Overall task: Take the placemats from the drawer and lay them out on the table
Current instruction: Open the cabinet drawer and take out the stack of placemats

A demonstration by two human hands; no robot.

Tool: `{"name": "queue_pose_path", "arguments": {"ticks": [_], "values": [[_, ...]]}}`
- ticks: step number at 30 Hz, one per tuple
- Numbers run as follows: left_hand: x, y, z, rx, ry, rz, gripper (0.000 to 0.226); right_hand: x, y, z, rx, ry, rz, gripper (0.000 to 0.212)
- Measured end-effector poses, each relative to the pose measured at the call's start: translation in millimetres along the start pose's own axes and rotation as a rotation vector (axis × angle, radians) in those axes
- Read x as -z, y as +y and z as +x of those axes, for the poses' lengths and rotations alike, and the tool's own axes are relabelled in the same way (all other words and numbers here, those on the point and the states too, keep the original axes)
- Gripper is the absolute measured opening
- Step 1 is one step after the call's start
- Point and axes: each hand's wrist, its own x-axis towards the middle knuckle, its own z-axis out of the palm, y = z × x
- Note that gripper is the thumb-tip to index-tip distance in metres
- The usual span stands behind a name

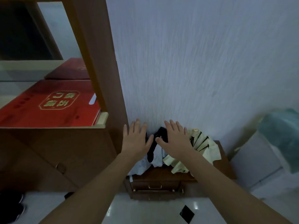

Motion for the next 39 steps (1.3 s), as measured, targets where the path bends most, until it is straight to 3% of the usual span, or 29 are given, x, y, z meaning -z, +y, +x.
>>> {"name": "queue_pose_path", "arguments": {"ticks": [6, 12, 17, 26, 33, 39], "values": [[-13.2, -8.0, -5.1, -0.006, 0.025, -0.015, 0.065, -10.6, -0.8, 4.4, -0.005, 0.005, -0.022, 0.082], [-14.3, -1.2, -30.6, 0.036, 0.019, -0.013, 0.067, -20.2, 2.7, -20.4, 0.029, 0.034, -0.008, 0.079], [-16.9, 27.0, -79.0, 0.076, -0.064, 0.003, 0.078, -33.4, 21.0, -61.2, 0.036, -0.018, 0.015, 0.079], [-25.0, 67.4, -170.2, 0.138, -0.114, -0.031, 0.074, -50.6, 38.8, -139.4, 0.026, -0.075, 0.065, 0.079], [-33.8, 56.6, -190.9, 0.139, -0.153, -0.065, 0.077, -63.4, 37.3, -156.2, 0.039, -0.12, 0.112, 0.074], [-73.5, 39.8, -197.0, 0.092, -0.149, -0.099, 0.066, -95.5, 40.2, -163.2, -0.021, -0.153, 0.036, 0.077]]}}
